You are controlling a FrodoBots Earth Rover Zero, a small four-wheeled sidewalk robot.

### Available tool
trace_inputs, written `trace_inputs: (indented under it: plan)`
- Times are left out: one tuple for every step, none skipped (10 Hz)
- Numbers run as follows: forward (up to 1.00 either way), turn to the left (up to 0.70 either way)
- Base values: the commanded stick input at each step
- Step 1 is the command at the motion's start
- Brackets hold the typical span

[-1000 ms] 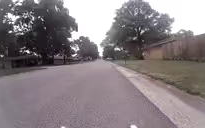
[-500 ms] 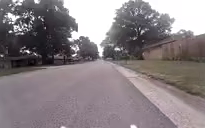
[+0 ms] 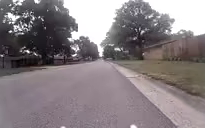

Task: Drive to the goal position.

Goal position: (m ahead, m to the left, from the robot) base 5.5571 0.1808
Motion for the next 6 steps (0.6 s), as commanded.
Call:
trace_inputs:
  plan:
    - [0.07, 0.0]
    - [0.07, 0.0]
    - [0.07, 0.0]
    - [0.07, 0.0]
    - [0.07, 0.0]
    - [0.07, 0.0]
